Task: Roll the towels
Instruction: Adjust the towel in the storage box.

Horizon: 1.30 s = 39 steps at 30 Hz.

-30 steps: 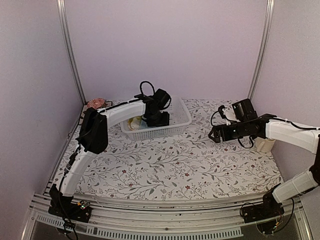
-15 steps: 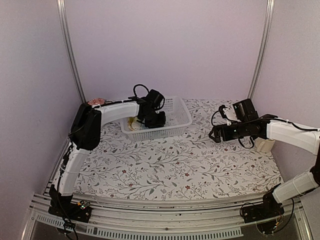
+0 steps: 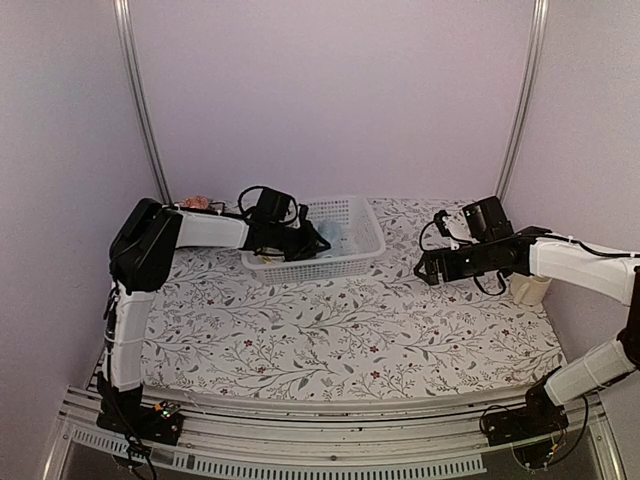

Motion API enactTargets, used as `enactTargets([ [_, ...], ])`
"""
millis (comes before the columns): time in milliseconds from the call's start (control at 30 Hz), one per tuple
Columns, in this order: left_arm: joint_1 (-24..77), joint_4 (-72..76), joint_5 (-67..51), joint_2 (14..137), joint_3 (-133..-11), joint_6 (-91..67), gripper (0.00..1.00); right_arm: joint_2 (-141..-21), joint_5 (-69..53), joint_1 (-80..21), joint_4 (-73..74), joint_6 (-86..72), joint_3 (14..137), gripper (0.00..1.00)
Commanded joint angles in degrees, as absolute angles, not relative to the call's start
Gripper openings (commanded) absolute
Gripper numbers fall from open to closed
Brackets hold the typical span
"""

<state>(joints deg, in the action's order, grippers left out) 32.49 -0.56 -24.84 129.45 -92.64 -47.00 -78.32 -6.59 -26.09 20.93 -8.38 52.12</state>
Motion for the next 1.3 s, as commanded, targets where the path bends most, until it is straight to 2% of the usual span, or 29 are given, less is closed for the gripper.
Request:
enactTargets([
  [0,30.9,8.8,-31.5,127.6,-89.6,-50.4,0.17,-80.2,-8.6,-26.0,19.6,-9.2,55.1,0.99],
  [367,28.1,-5.6,-27.7,126.9,-93.7,-41.0,0.24,-84.5,-9.6,-27.2,19.0,-10.3,58.7,0.99],
  [600,26.8,-3.5,-23.9,123.1,-87.1,-42.6,0.23,-85.9,-9.5,-27.4,19.0,-10.2,59.7,0.99],
  [733,27.2,2.1,-21.2,120.3,-80.2,-46.6,0.2,-86.5,-9.5,-27.4,19.1,-9.9,60.4,0.99],
  [867,27.9,5.6,-20.1,120.5,-77.2,-48.0,0.21,-86.5,-9.8,-27.6,18.8,-10.0,60.1,0.99],
  [967,28.1,5.3,-18.9,121.8,-77.1,-47.4,0.31,-86.8,-9.9,-27.8,18.8,-9.9,60.0,0.99],
  [1067,28.1,4.7,-16.6,121.4,-77.0,-46.8,0.48,-87.0,-10.1,-27.9,19.0,-9.8,60.4,0.99],
  [1267,28.1,1.7,-12.8,119.8,-80.2,-43.2,0.61,-87.7,-10.2,-28.2,19.0,-9.6,60.8,0.99],
])
